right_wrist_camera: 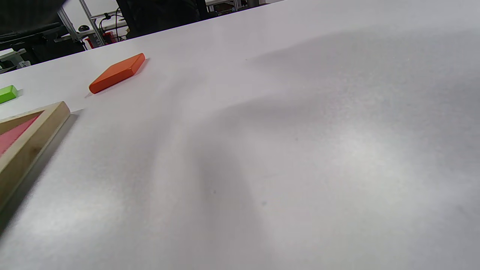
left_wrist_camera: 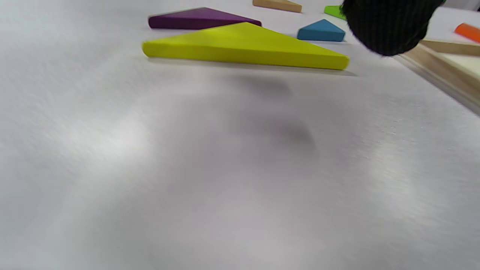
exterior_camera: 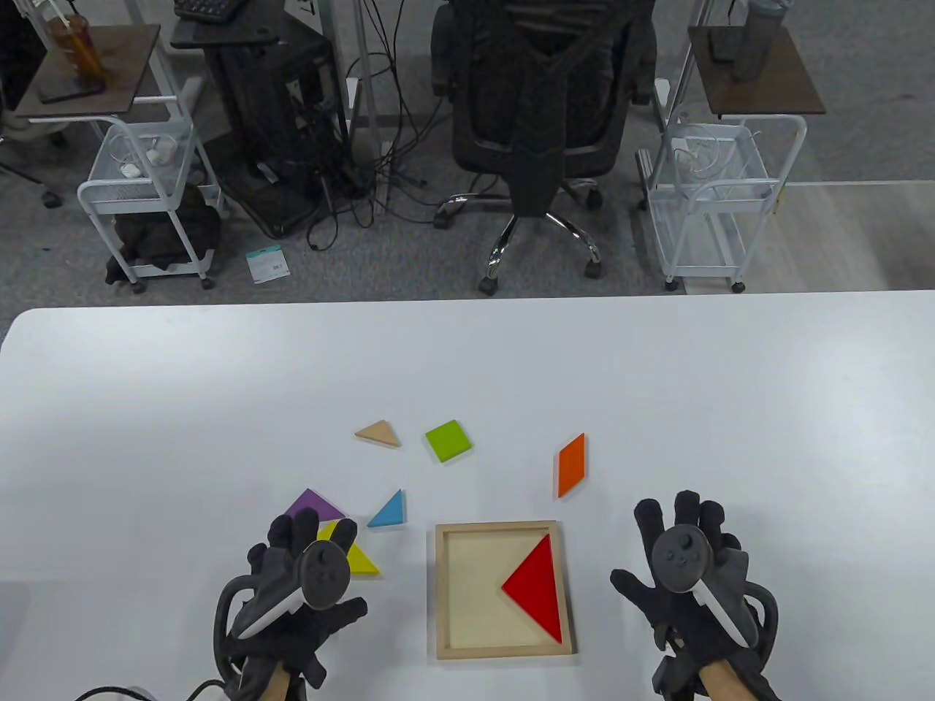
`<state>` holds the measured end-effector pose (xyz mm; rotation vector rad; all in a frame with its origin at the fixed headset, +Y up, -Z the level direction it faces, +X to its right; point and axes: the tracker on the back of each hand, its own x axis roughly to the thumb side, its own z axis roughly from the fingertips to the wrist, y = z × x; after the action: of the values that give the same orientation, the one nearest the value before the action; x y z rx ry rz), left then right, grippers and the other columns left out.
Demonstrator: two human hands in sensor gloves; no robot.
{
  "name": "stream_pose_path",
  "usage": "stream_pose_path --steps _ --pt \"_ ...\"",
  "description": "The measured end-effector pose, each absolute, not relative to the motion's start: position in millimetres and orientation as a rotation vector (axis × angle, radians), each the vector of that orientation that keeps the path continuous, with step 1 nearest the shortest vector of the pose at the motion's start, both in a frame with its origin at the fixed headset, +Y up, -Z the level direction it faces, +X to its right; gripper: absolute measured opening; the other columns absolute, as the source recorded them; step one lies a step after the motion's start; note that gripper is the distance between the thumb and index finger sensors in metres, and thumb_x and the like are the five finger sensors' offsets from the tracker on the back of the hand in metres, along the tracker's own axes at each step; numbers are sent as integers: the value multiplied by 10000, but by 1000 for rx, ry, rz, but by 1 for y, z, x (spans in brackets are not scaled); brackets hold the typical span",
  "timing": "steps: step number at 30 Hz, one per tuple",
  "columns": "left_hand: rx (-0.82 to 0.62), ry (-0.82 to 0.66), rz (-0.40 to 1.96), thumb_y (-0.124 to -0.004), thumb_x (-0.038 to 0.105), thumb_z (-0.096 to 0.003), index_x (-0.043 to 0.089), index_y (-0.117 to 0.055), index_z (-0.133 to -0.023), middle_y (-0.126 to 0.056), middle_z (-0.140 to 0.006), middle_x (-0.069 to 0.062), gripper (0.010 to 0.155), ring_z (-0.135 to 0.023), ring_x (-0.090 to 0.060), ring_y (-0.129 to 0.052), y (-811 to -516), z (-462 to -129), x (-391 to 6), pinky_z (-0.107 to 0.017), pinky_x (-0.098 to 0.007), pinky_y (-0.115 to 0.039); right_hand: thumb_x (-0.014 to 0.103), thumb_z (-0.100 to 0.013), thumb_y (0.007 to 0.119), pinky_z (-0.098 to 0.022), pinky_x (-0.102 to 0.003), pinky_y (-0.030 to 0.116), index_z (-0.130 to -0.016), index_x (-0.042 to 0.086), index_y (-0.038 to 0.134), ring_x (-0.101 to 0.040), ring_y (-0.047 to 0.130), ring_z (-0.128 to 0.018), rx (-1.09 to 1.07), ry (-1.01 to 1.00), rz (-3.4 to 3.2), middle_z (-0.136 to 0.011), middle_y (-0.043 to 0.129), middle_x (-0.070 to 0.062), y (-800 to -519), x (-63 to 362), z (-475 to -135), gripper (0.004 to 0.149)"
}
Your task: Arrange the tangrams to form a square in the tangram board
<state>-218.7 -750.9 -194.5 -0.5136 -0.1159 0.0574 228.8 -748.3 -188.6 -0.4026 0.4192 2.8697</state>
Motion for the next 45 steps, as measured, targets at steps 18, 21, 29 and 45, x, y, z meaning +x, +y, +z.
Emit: stream_pose_path --steps 18,21,29,45 --pt "-771 -96 -337 -779 522 -499 416 -224 -1072 -454 -1100 -308 805 -924 -468 -745 -768 -248 -187 -635 -482 -792 689 -319 631 -834 -468 28 -933 601 26 -166 -222 -987 -440 461 2824 -1015 -229 149 -747 236 -190 866" --pt "-780 -99 -340 -794 511 -490 412 -232 -1066 -466 -1087 -313 811 -898 -472 -768 -769 -252 -185 -623 -465 -810 688 -321 632 -834 -469 29 -933 602 29 -166 -220 -988 -442 469 2822 -1015 -229 150 -747 236 -190 864" --pt "-741 -151 -355 -808 509 -472 457 -286 -1034 -528 -1065 -264 769 -804 -430 -866 -770 -253 -184 -539 -384 -879 685 -324 632 -834 -469 34 -937 603 38 -172 -213 -990 -443 500 2825 -1017 -225 145 -747 235 -190 857" --pt "-672 -260 -348 -816 532 -436 405 -357 -1032 -626 -993 -270 763 -685 -417 -920 -774 -249 -182 -373 -323 -911 685 -323 634 -836 -468 47 -939 600 42 -179 -200 -995 -403 513 2836 -1018 -221 139 -749 231 -190 858"
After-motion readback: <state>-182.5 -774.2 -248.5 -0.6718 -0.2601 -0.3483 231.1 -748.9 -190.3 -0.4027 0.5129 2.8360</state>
